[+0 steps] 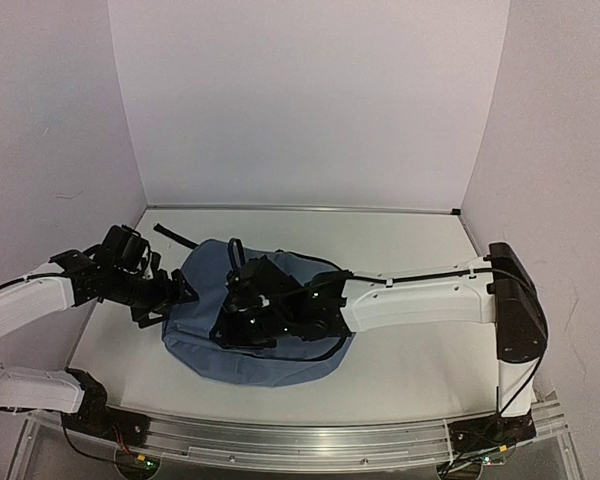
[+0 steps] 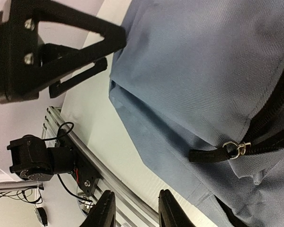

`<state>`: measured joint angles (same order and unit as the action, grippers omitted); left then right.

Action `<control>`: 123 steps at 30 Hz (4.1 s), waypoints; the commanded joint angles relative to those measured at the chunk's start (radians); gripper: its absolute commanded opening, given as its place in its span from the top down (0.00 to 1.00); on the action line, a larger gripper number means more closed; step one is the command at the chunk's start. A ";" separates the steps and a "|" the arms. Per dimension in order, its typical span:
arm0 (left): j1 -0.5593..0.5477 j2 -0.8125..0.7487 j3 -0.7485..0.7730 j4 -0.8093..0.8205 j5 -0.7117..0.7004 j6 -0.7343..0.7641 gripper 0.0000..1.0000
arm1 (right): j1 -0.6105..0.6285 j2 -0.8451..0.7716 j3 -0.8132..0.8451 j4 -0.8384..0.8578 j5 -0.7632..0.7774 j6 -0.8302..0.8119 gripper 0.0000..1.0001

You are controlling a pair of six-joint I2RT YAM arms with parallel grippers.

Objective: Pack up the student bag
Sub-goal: Zip the student bag at the center of the board.

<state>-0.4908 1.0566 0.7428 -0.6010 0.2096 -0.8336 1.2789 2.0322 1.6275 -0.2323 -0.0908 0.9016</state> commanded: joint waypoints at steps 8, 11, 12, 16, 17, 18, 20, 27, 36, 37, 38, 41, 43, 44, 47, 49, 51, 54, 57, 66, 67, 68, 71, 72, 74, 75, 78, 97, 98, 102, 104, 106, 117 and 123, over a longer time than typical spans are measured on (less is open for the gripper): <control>0.003 -0.024 -0.079 0.060 0.062 -0.065 0.24 | -0.001 0.073 -0.033 0.040 0.119 0.150 0.69; 0.003 -0.011 -0.079 0.060 0.054 -0.065 0.31 | -0.001 0.074 -0.040 0.042 0.171 0.164 0.68; 0.002 -0.008 -0.079 0.061 0.054 -0.063 0.32 | -0.001 0.074 -0.043 0.043 0.187 0.167 0.68; 0.002 0.004 -0.084 0.066 0.051 -0.061 0.34 | -0.001 0.083 -0.046 0.046 0.218 0.174 0.67; 0.003 0.007 -0.085 0.069 0.051 -0.060 0.34 | -0.001 0.088 -0.041 0.047 0.221 0.174 0.67; 0.003 0.010 -0.085 0.072 0.051 -0.060 0.36 | -0.001 0.094 -0.037 0.049 0.223 0.176 0.67; 0.002 0.018 -0.083 0.073 0.051 -0.058 0.37 | -0.001 0.104 -0.030 0.053 0.229 0.177 0.67; 0.003 0.046 -0.088 0.103 0.058 -0.057 0.49 | -0.001 0.140 0.003 0.065 0.242 0.172 0.69; 0.003 0.064 -0.089 0.113 0.054 -0.052 0.73 | -0.001 0.146 0.005 0.084 0.298 0.189 0.75; 0.003 0.067 -0.089 0.113 0.054 -0.052 0.75 | -0.001 0.147 0.004 0.088 0.304 0.191 0.75; 0.003 0.069 -0.089 0.113 0.054 -0.052 0.76 | -0.002 0.147 0.004 0.091 0.310 0.194 0.76; 0.003 0.073 -0.091 0.116 0.057 -0.050 0.82 | -0.001 0.151 0.005 0.100 0.321 0.203 0.77; 0.002 0.072 -0.091 0.117 0.058 -0.051 0.86 | -0.001 0.153 0.007 0.108 0.323 0.208 0.77; 0.002 0.072 -0.091 0.119 0.059 -0.050 0.88 | -0.001 0.154 0.007 0.114 0.324 0.211 0.77; 0.002 0.072 -0.091 0.118 0.059 -0.051 0.93 | -0.002 0.158 0.011 0.130 0.326 0.215 0.77; 0.002 0.069 -0.091 0.118 0.059 -0.052 0.95 | -0.006 0.168 0.018 0.132 0.327 0.217 0.77; 0.003 0.067 -0.091 0.117 0.059 -0.052 0.97 | -0.011 0.178 0.021 0.133 0.324 0.225 0.78; 0.002 0.060 -0.092 0.108 0.052 -0.052 0.98 | -0.017 0.180 0.014 0.138 0.327 0.234 0.86; 0.003 0.049 -0.100 0.106 0.042 -0.057 1.00 | -0.020 0.173 0.004 0.139 0.338 0.245 1.00; 0.003 0.038 -0.117 0.099 0.013 -0.064 1.00 | -0.022 0.053 -0.064 0.207 0.354 0.253 1.00; 0.003 0.039 -0.117 0.099 0.010 -0.063 1.00 | -0.022 0.039 -0.069 0.215 0.349 0.251 1.00; 0.003 0.041 -0.117 0.098 0.007 -0.062 1.00 | -0.022 0.027 -0.075 0.221 0.346 0.250 1.00; 0.002 0.045 -0.117 0.095 0.000 -0.060 1.00 | -0.022 -0.011 -0.092 0.225 0.351 0.247 1.00; 0.002 0.047 -0.118 0.094 -0.001 -0.059 1.00 | -0.022 -0.022 -0.095 0.238 0.357 0.244 1.00; 0.003 0.050 -0.118 0.094 -0.003 -0.058 1.00 | -0.023 -0.040 -0.100 0.253 0.368 0.239 1.00; 0.002 0.051 -0.120 0.095 -0.003 -0.058 1.00 | -0.023 -0.046 -0.103 0.256 0.372 0.237 1.00; 0.003 0.052 -0.120 0.094 -0.005 -0.058 1.00 | -0.025 -0.053 -0.102 0.264 0.379 0.228 1.00; 0.001 -0.057 -0.011 0.078 -0.075 0.133 0.69 | -0.092 -0.078 -0.078 0.283 0.262 0.113 1.00; -0.001 -0.064 0.002 0.087 -0.074 0.158 0.57 | -0.093 -0.075 -0.074 0.282 0.245 0.109 1.00; -0.019 -0.106 0.008 0.194 -0.061 0.265 0.33 | -0.097 -0.064 -0.070 0.283 0.198 0.116 1.00; -0.053 -0.126 -0.009 0.260 -0.081 0.322 0.30 | -0.099 -0.063 -0.076 0.288 0.190 0.126 1.00; -0.121 -0.143 -0.042 0.345 -0.098 0.419 0.30 | -0.101 -0.068 -0.083 0.292 0.188 0.135 1.00; -0.313 -0.159 -0.245 0.675 -0.114 0.665 0.44 | -0.128 -0.084 -0.112 0.315 0.149 0.171 1.00; -0.389 -0.152 -0.283 0.706 -0.163 0.709 0.50 | -0.138 -0.084 -0.122 0.329 0.130 0.179 1.00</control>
<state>-0.8366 0.9035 0.4653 0.0011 0.0897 -0.1950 1.1625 2.0193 1.5051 0.0091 0.0303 1.0685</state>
